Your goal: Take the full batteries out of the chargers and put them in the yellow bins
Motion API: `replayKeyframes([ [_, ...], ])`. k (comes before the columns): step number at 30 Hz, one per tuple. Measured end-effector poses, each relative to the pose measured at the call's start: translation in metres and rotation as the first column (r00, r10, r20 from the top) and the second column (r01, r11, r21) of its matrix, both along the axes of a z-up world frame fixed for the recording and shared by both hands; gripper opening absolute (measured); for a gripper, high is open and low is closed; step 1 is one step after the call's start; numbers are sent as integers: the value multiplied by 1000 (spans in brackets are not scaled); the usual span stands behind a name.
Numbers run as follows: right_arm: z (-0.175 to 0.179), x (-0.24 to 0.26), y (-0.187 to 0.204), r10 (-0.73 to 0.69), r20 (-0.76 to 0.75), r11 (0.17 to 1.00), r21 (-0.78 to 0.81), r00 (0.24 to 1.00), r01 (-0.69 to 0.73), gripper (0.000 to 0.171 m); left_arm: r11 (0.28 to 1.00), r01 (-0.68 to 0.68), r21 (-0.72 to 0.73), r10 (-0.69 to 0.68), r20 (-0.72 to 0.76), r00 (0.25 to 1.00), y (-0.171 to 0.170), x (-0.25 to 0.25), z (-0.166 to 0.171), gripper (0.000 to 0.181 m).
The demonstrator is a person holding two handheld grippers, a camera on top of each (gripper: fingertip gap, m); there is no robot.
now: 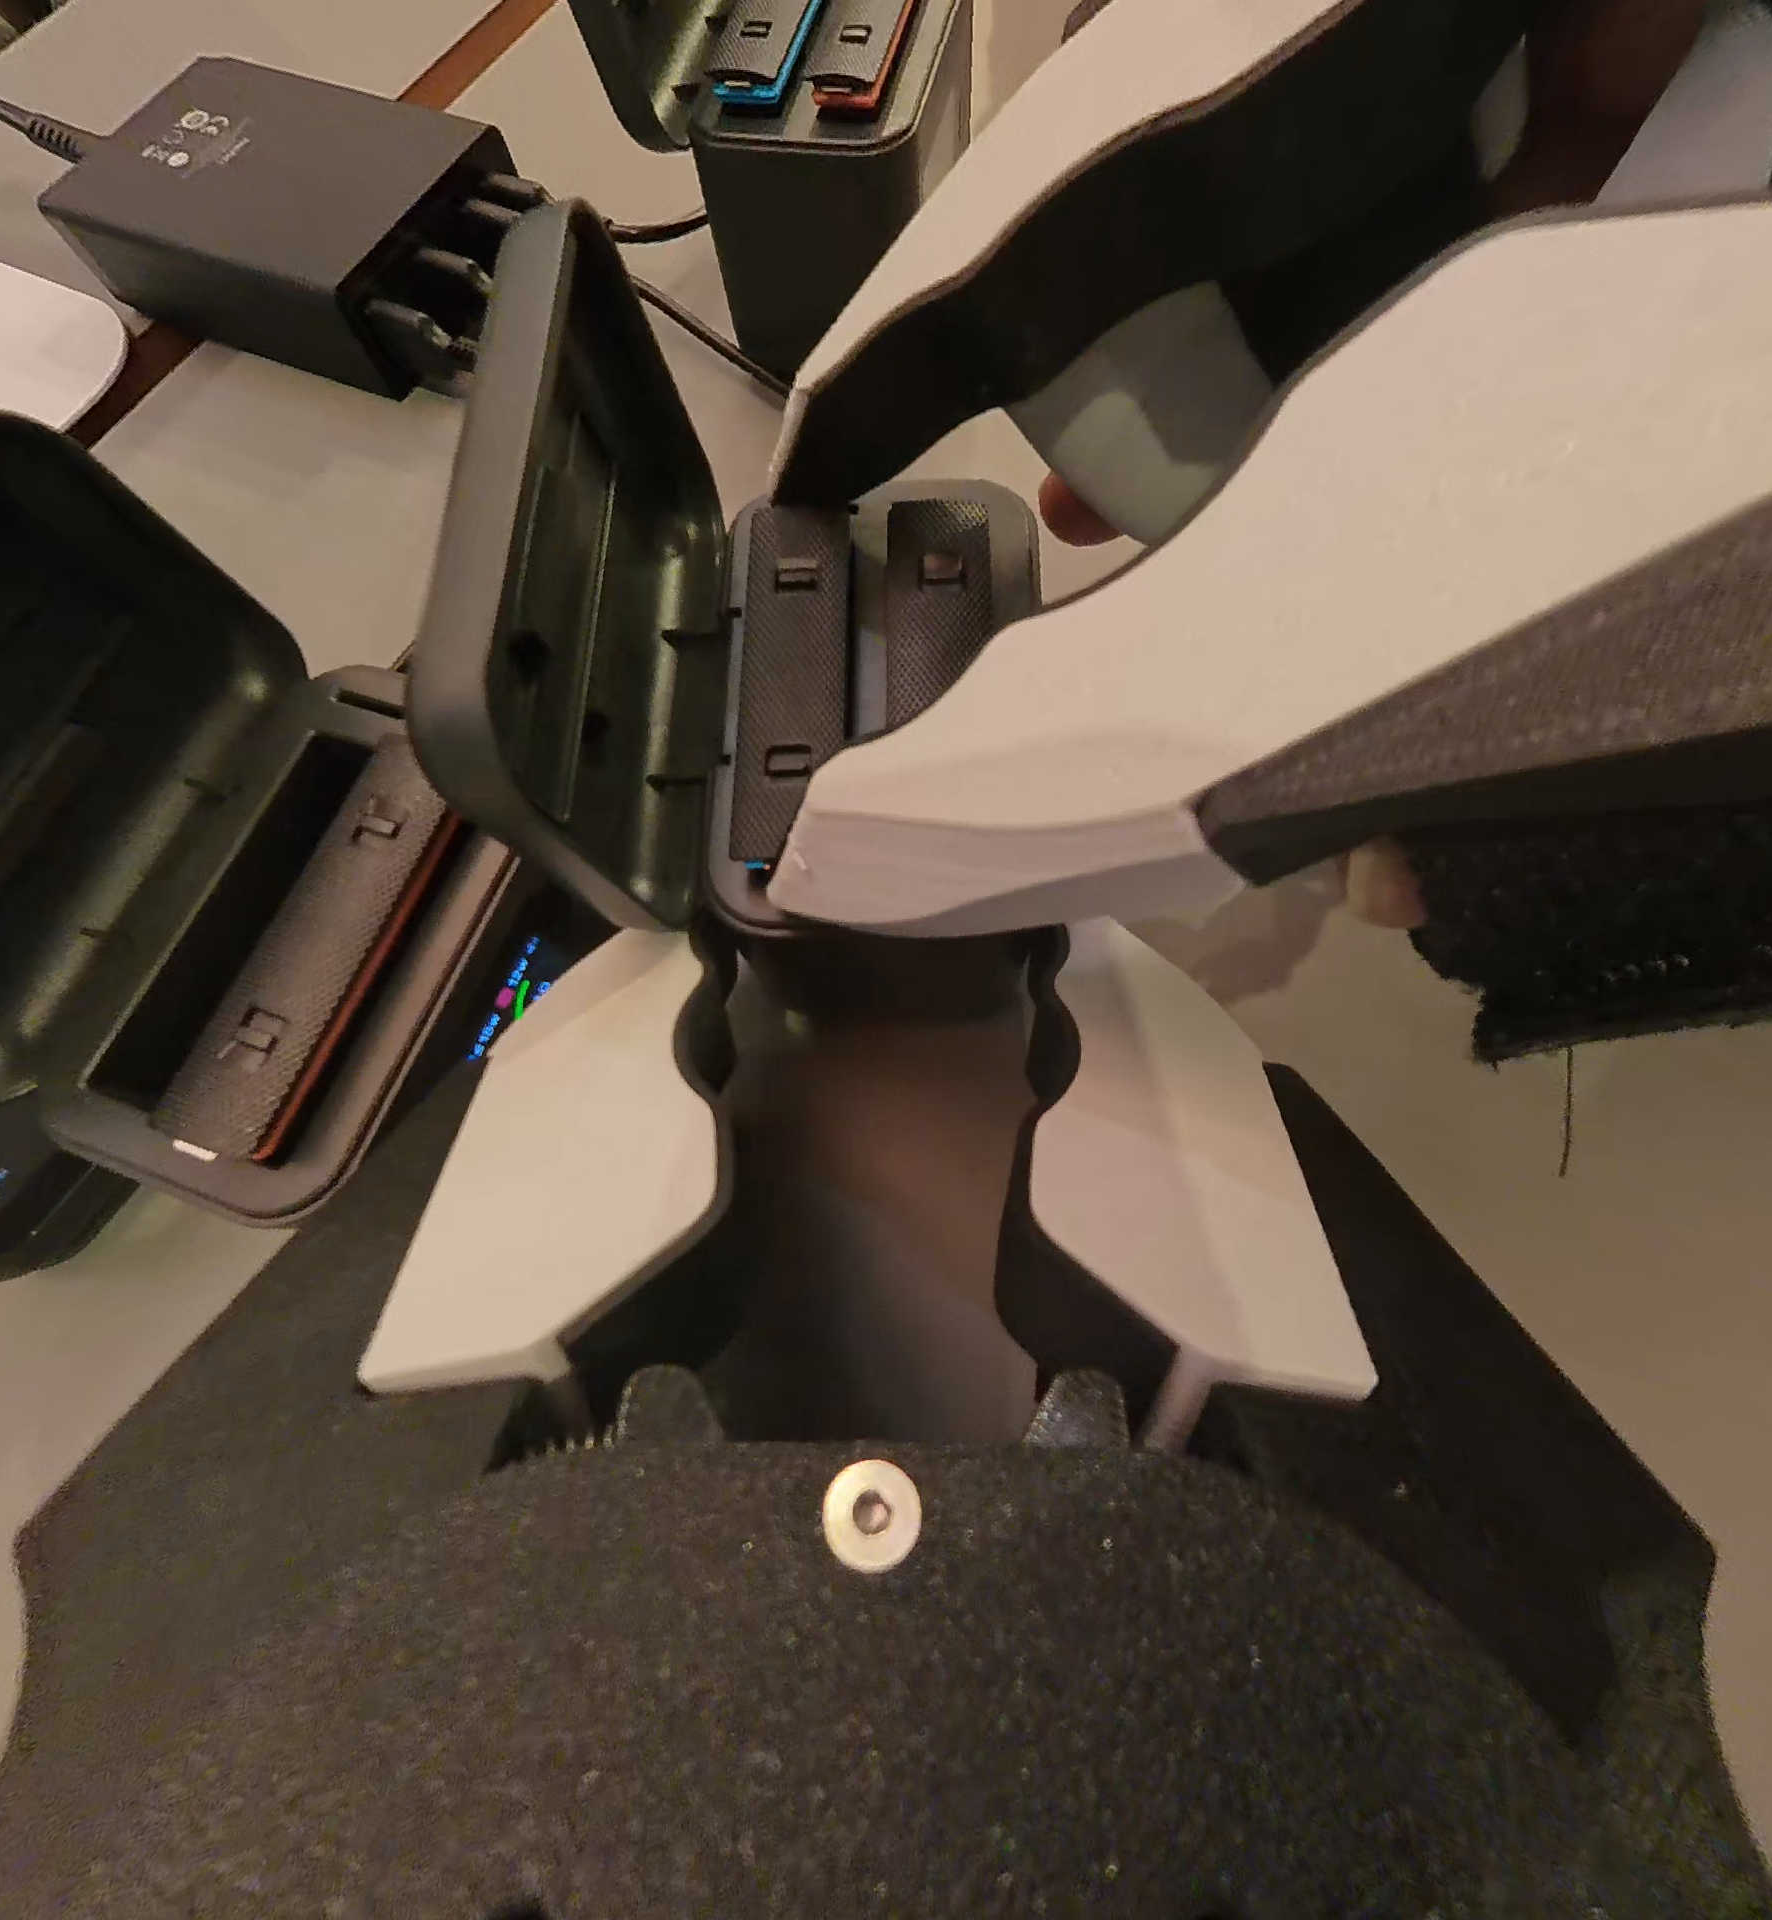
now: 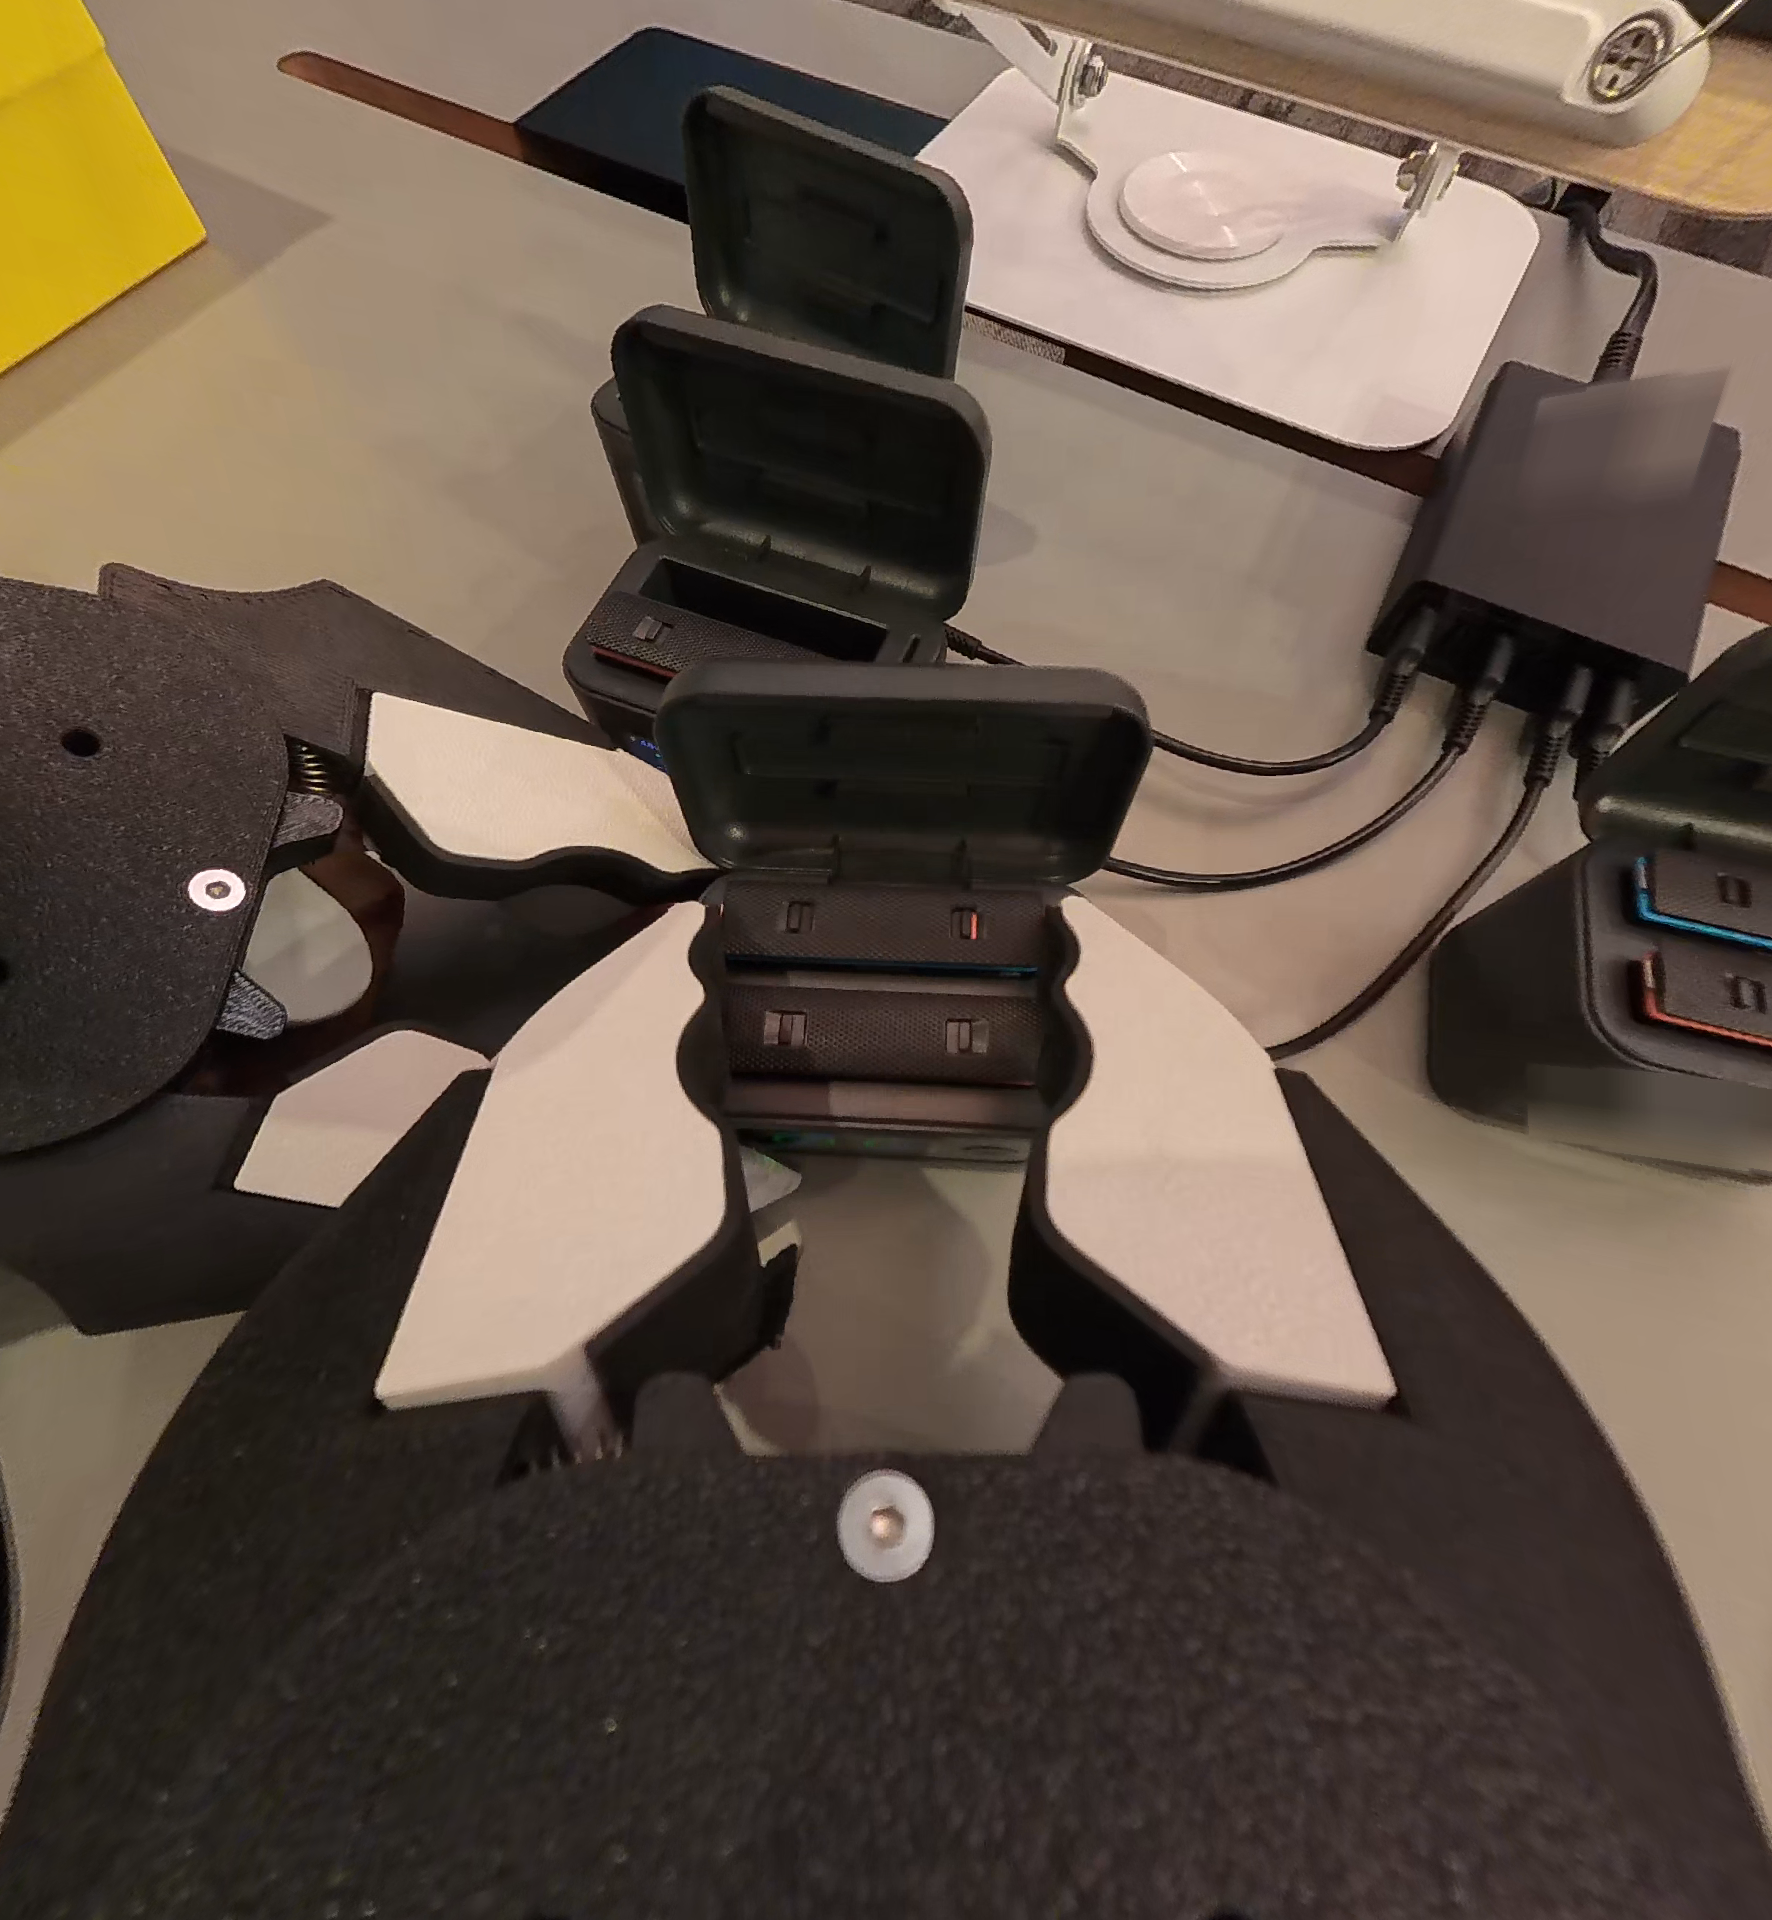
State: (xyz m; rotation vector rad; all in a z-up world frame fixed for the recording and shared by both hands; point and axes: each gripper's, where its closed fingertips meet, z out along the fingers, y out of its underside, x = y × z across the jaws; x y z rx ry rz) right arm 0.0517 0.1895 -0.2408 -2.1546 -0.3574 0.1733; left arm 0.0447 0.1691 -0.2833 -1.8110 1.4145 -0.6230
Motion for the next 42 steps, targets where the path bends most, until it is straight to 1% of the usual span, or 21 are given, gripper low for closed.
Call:
replayKeyframes([
  [14,2,1,0,-19,-15,999,45,1000,19,57,1000,1,3,-1,0,1000,1,1,0,56],
  [15,10,0,1,-20,-39,996,85,999,24,57,1000,-2,-7,2,0,1000,1,0,-1,56],
  [17,42,3,3,-21,-94,986,166,995,37,57,1000,-3,-20,3,3,1000,1,0,-1,56],
  [19,64,11,4,-15,-75,979,201,997,30,58,1000,-2,-21,2,4,1000,1,0,-1,56],
  [21,78,17,1,-10,-117,976,215,993,35,58,1000,-1,-22,1,4,1000,1,0,0,56],
  [23,84,22,-3,-13,-127,974,223,992,41,58,1000,-1,-23,1,5,1000,1,0,0,56],
  [30,87,18,-6,0,-134,974,226,991,30,58,1000,2,-23,-1,6,1000,0,0,0,56],
  [42,69,19,-13,14,-145,981,191,989,14,58,1000,-6,-12,6,7,1000,6,-4,1,57],
])
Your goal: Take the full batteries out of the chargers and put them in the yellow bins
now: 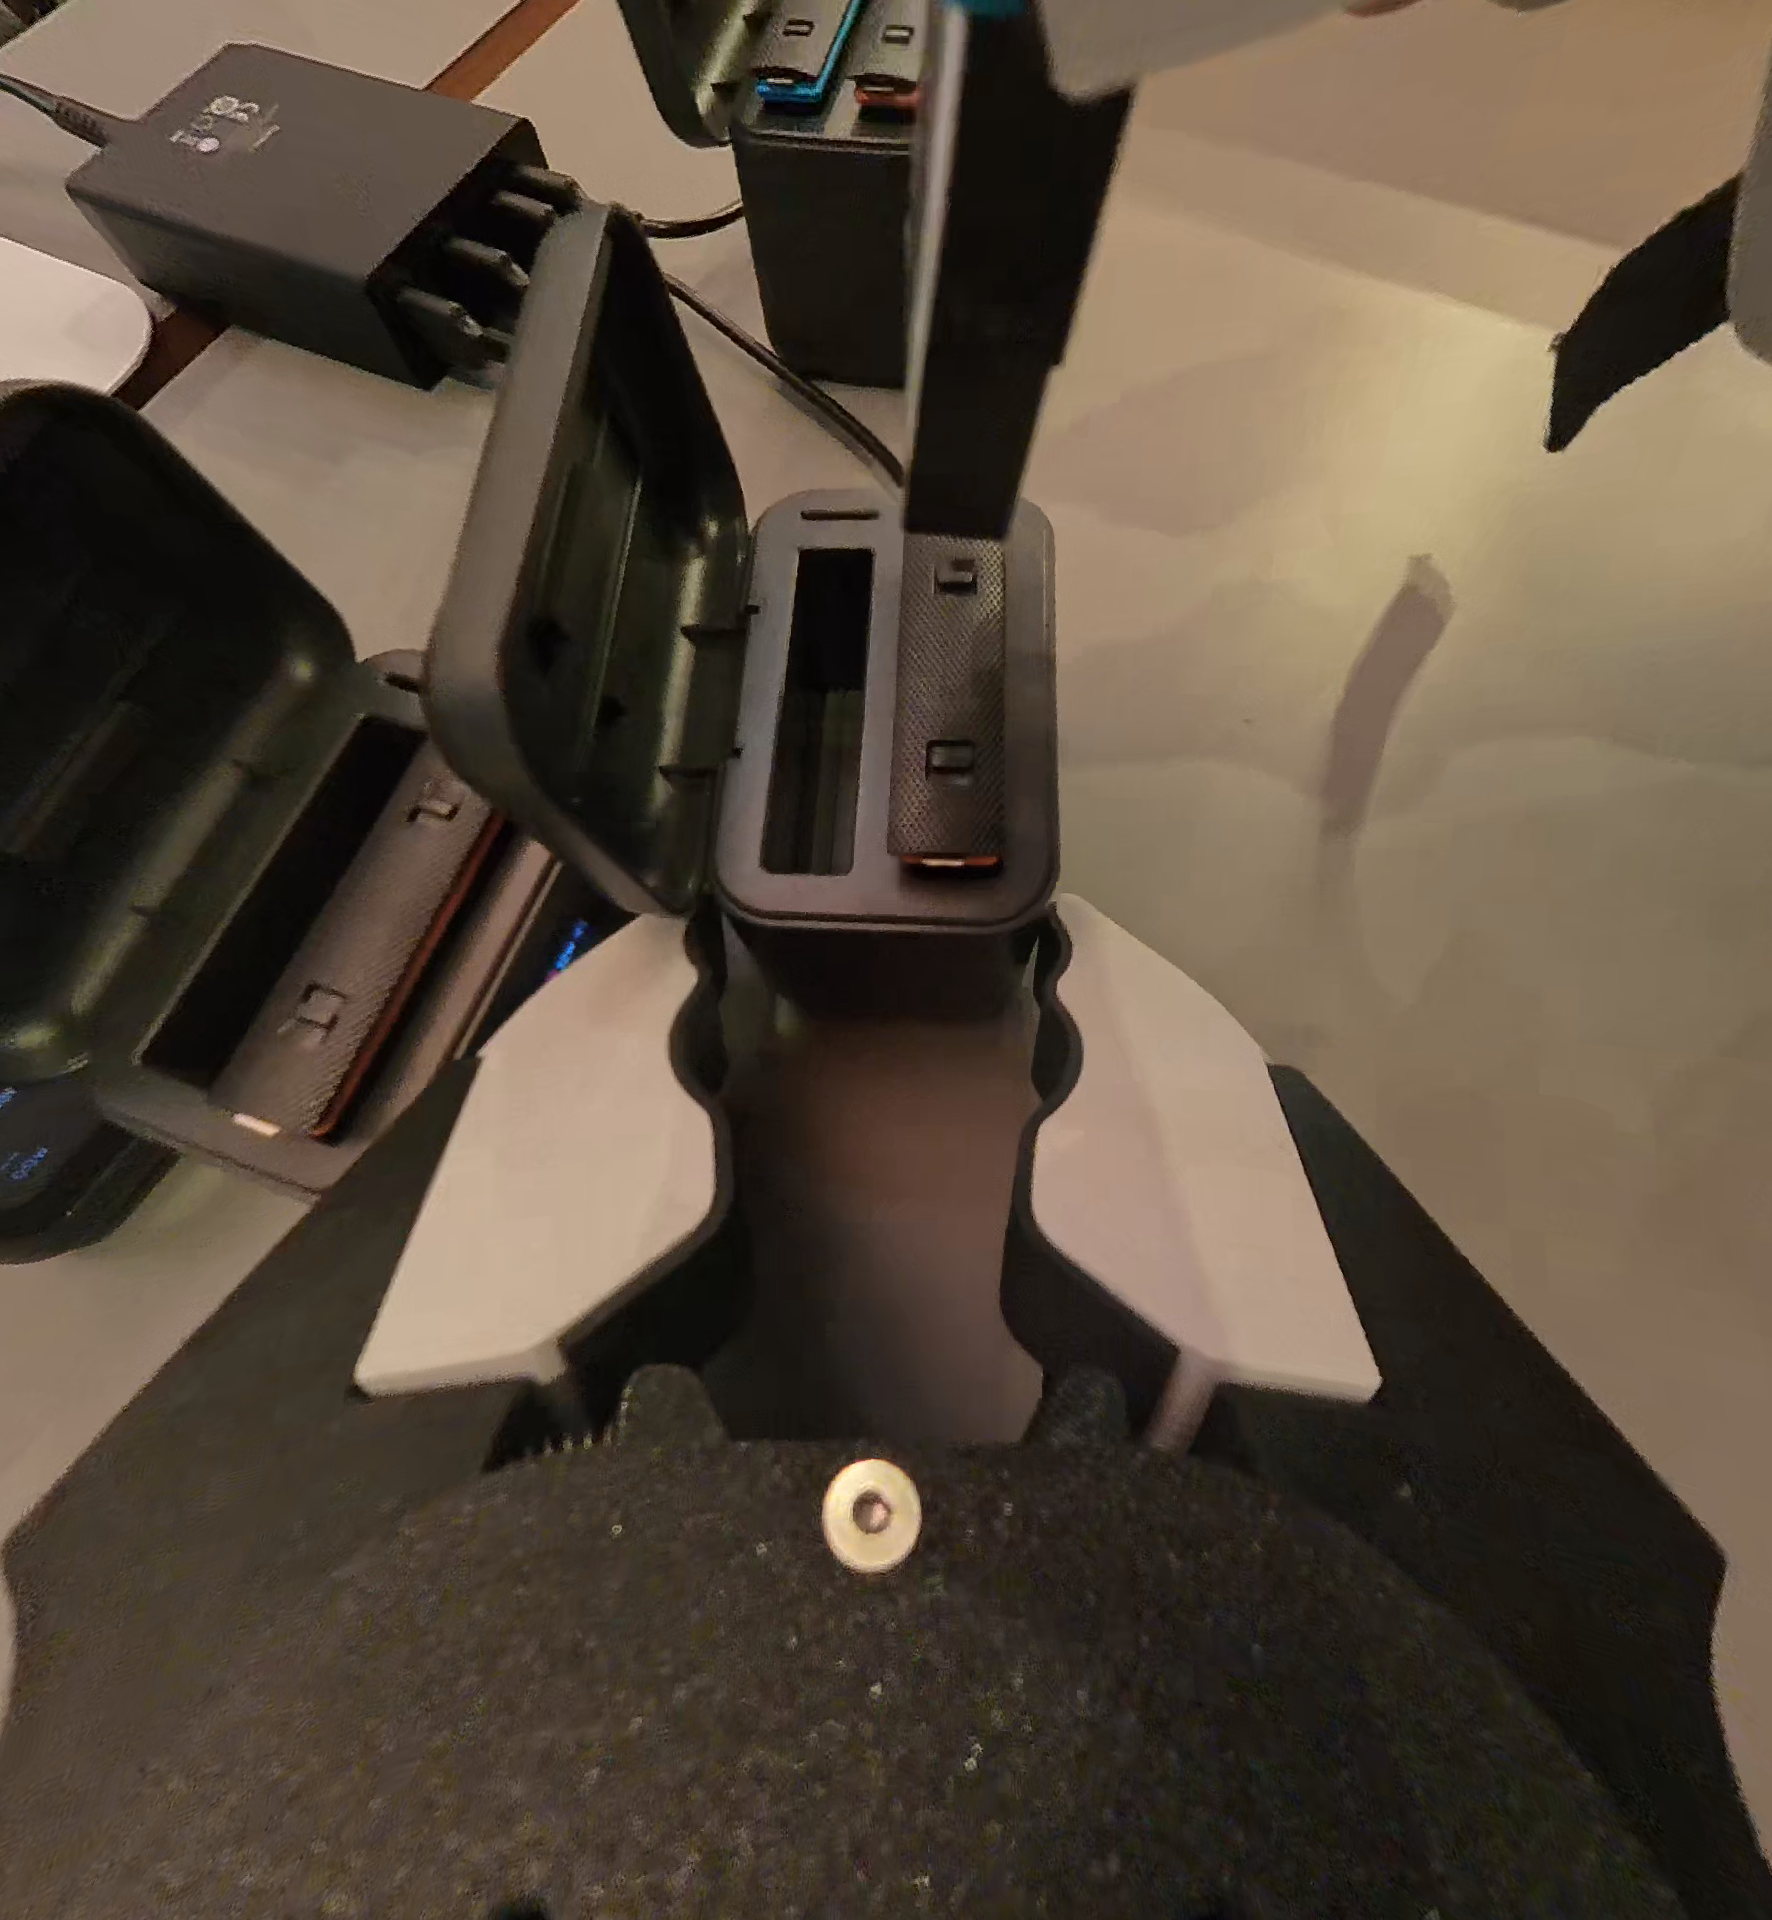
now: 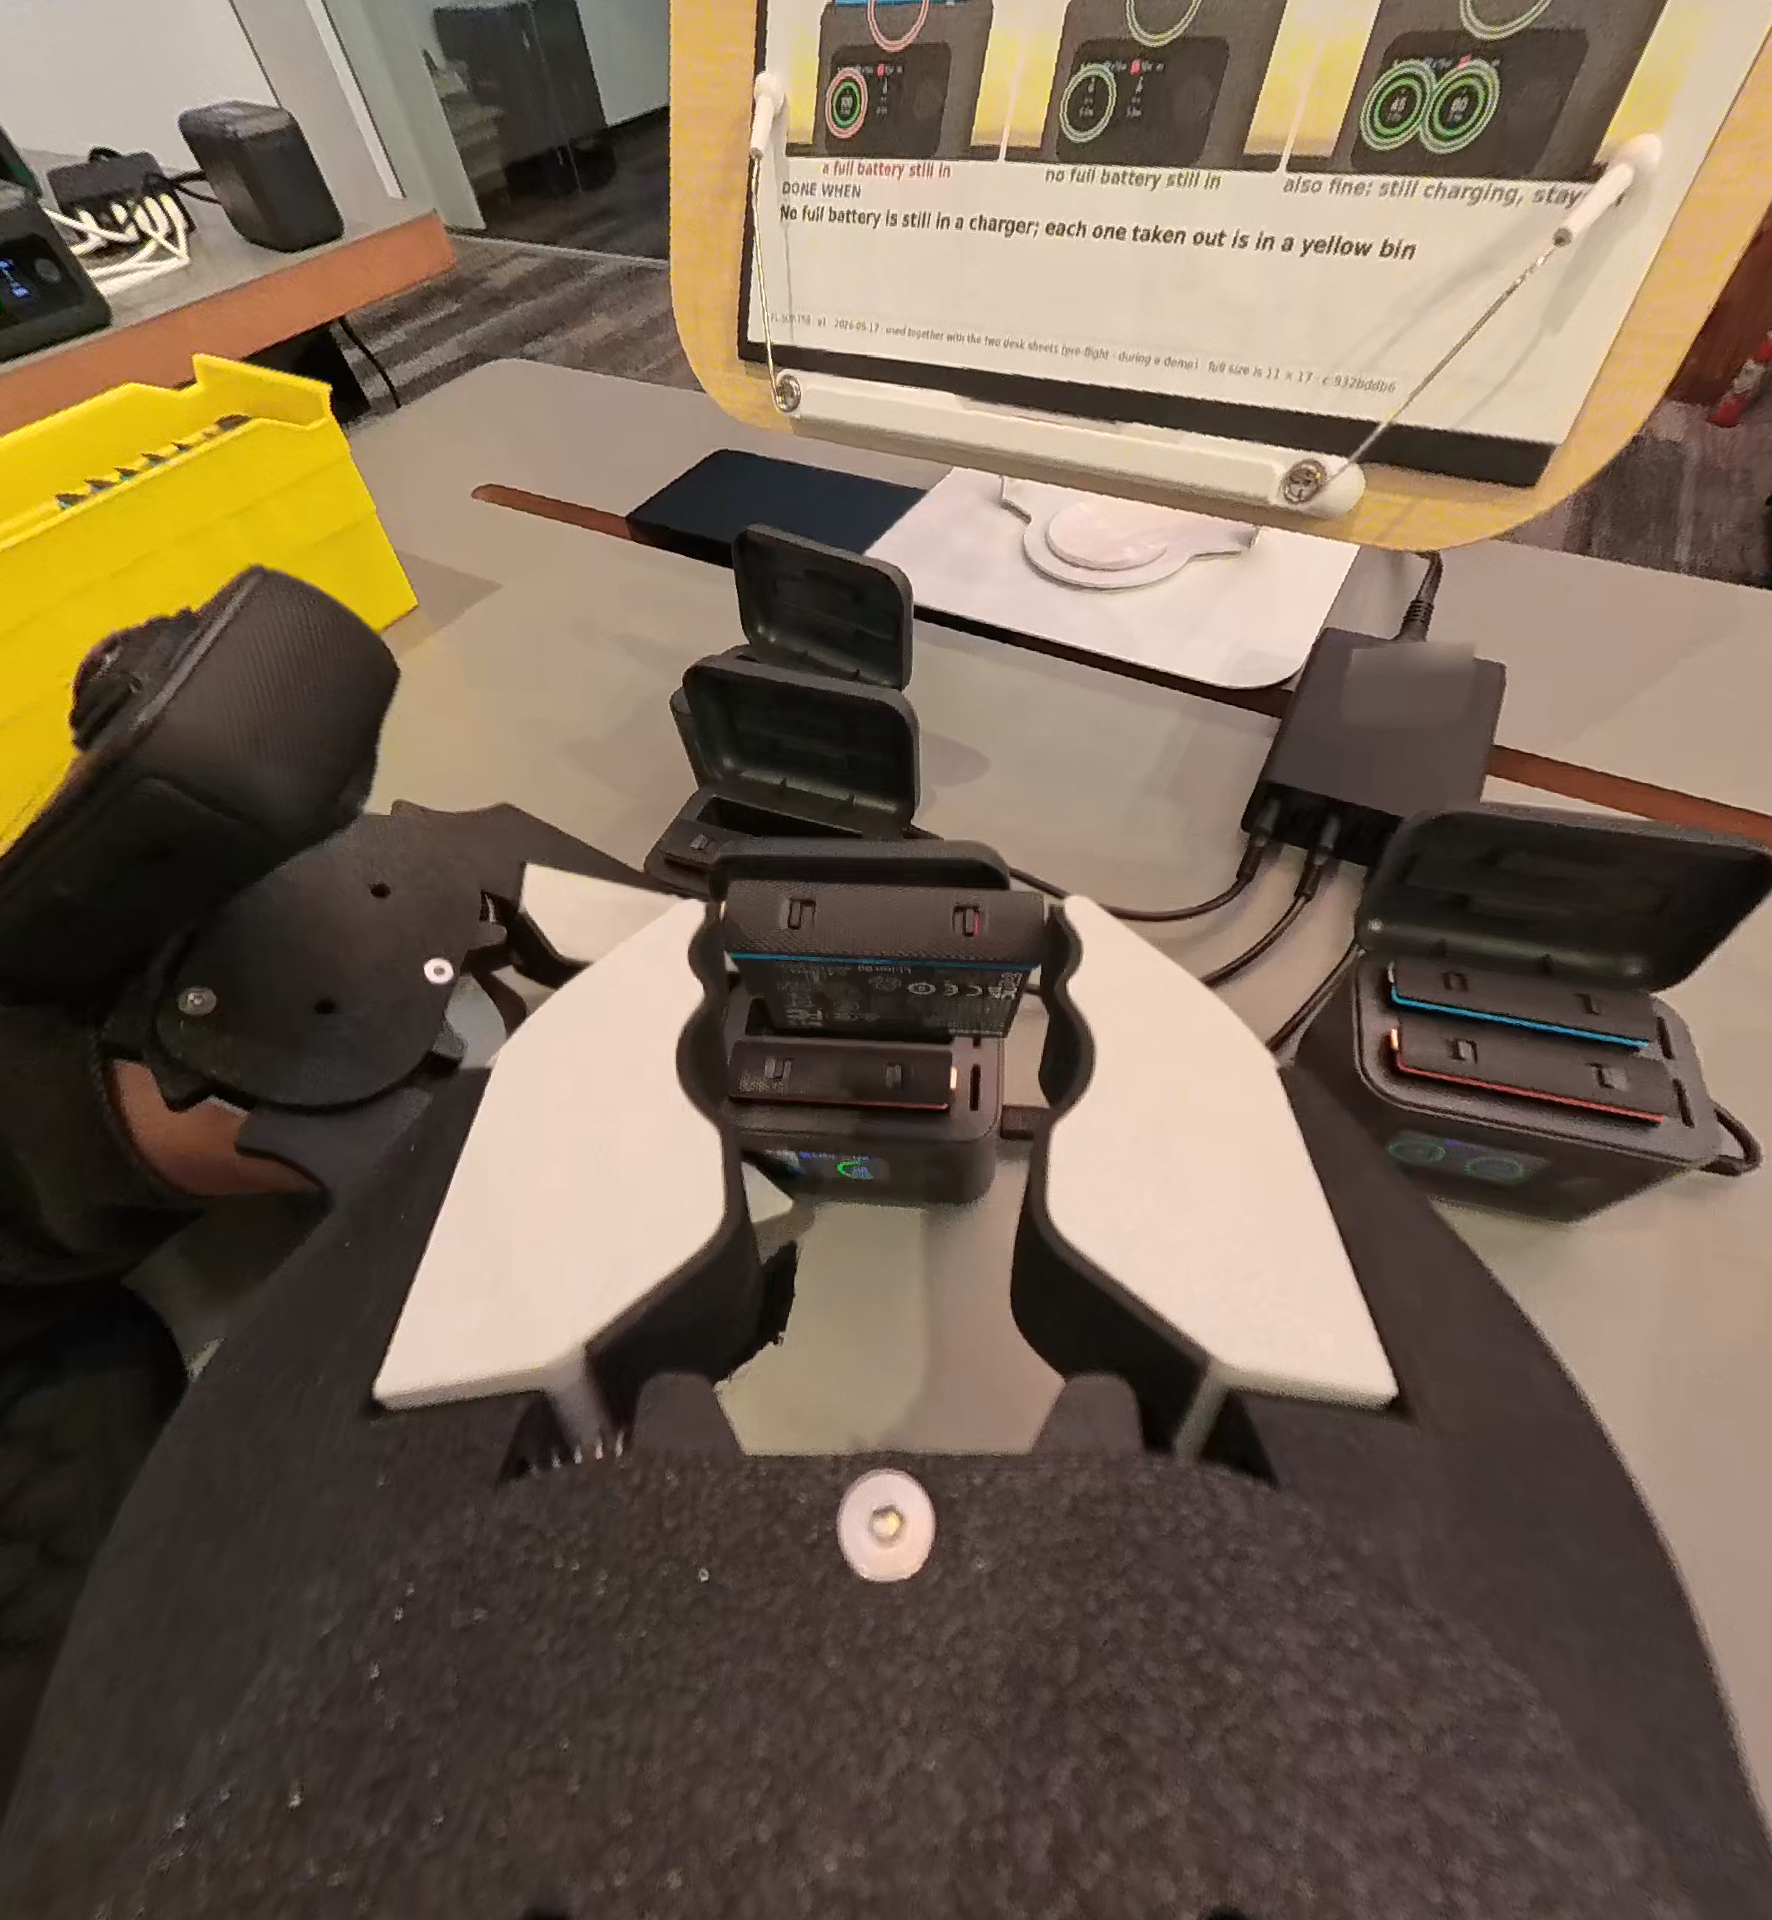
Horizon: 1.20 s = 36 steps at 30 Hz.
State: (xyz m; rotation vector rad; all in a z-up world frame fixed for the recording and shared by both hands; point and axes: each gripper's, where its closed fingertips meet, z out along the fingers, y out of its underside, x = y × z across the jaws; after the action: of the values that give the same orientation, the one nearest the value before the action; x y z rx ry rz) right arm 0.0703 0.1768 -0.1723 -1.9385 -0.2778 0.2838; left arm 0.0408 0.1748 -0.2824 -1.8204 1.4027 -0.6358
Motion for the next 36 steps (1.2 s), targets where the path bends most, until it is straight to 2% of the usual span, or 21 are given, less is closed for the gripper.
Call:
replayKeyframes([
  [2,-2,3,-3,0,-4,1000,-2,1000,0,58,1000,7,-11,-7,2,1000,0,-2,1,64],
  [10,-4,19,-23,20,-52,1000,13,998,-19,58,1000,16,23,-15,-42,999,-5,-18,5,69],
  [18,4,22,-44,55,-163,998,28,985,-51,59,995,12,99,-16,40,999,-29,-24,30,53],
  [25,2,4,-59,76,-178,997,30,981,-72,59,973,65,222,-93,118,989,-67,3,55,51],
  [30,-2,-15,-65,105,-199,995,20,974,-103,59,955,26,296,-77,162,984,-72,10,65,48],
  [36,-9,-28,-68,129,-224,991,-8,966,-134,59,948,-15,317,-53,207,977,-68,8,72,34],
])
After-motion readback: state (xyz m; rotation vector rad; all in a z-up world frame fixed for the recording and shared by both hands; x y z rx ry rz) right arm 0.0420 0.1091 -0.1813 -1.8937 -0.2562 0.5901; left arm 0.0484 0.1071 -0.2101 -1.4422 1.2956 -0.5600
